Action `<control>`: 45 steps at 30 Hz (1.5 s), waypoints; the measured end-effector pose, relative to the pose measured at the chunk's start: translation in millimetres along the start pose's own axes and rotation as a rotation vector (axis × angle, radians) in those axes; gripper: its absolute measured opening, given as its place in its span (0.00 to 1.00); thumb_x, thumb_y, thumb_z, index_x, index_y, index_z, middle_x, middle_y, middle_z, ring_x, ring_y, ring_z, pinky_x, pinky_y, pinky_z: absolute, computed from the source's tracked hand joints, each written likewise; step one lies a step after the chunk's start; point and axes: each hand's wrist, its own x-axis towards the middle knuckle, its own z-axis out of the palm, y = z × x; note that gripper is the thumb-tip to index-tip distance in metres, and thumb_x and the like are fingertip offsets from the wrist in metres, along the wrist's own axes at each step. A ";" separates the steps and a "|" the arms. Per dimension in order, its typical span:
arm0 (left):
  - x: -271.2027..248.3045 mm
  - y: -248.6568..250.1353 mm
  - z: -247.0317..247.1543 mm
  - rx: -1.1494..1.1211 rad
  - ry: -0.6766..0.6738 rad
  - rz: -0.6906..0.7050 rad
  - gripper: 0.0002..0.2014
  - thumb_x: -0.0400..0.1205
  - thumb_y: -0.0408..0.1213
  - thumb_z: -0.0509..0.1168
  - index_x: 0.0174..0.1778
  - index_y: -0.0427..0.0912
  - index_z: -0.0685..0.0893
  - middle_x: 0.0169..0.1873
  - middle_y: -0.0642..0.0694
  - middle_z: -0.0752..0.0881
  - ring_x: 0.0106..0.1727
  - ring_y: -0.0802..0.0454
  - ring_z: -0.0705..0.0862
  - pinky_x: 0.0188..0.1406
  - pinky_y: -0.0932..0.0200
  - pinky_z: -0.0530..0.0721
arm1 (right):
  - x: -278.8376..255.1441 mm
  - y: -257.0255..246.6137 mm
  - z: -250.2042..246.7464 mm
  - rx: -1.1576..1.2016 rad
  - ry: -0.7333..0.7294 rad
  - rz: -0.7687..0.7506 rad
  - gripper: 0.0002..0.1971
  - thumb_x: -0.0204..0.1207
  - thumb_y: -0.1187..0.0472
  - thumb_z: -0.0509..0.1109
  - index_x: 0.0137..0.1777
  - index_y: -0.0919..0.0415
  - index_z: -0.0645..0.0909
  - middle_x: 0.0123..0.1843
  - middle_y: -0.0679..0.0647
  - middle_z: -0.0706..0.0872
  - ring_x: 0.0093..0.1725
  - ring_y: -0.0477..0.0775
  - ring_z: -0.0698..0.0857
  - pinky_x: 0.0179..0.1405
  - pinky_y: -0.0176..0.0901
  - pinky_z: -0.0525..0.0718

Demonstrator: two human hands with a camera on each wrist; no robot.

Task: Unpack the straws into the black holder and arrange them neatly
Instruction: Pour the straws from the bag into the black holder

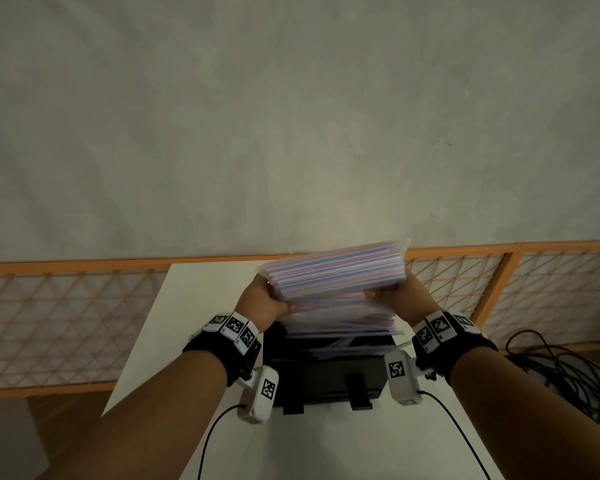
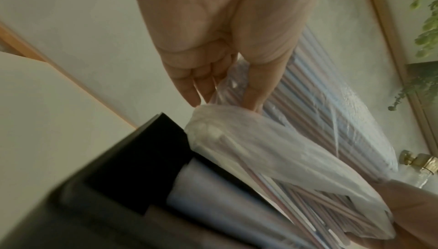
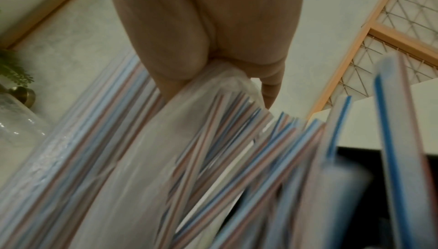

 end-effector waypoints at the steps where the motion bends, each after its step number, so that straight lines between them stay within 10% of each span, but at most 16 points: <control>1: 0.2 -0.1 0.1 -0.004 0.003 0.001 0.33 0.64 0.36 0.81 0.66 0.44 0.79 0.58 0.47 0.87 0.60 0.49 0.84 0.59 0.58 0.79 | -0.2 -0.4 -0.6 0.000 -0.005 0.010 0.19 0.64 0.63 0.81 0.42 0.35 0.81 0.48 0.49 0.89 0.53 0.55 0.86 0.62 0.62 0.82; 27: -3.4 -4.1 -11.4 0.118 -0.041 -0.047 0.24 0.69 0.40 0.79 0.61 0.39 0.84 0.56 0.40 0.88 0.59 0.43 0.85 0.61 0.54 0.81 | -7.3 -20.1 10.3 -0.064 -0.047 -0.040 0.19 0.71 0.67 0.74 0.62 0.59 0.77 0.52 0.52 0.81 0.54 0.53 0.79 0.57 0.42 0.73; 45: 2.9 -6.4 -16.2 0.009 0.002 0.011 0.29 0.66 0.40 0.80 0.64 0.44 0.82 0.58 0.47 0.88 0.60 0.50 0.85 0.59 0.60 0.78 | 0.7 -19.0 7.6 -0.011 -0.056 -0.069 0.22 0.71 0.66 0.76 0.51 0.37 0.74 0.58 0.56 0.84 0.63 0.61 0.81 0.68 0.62 0.76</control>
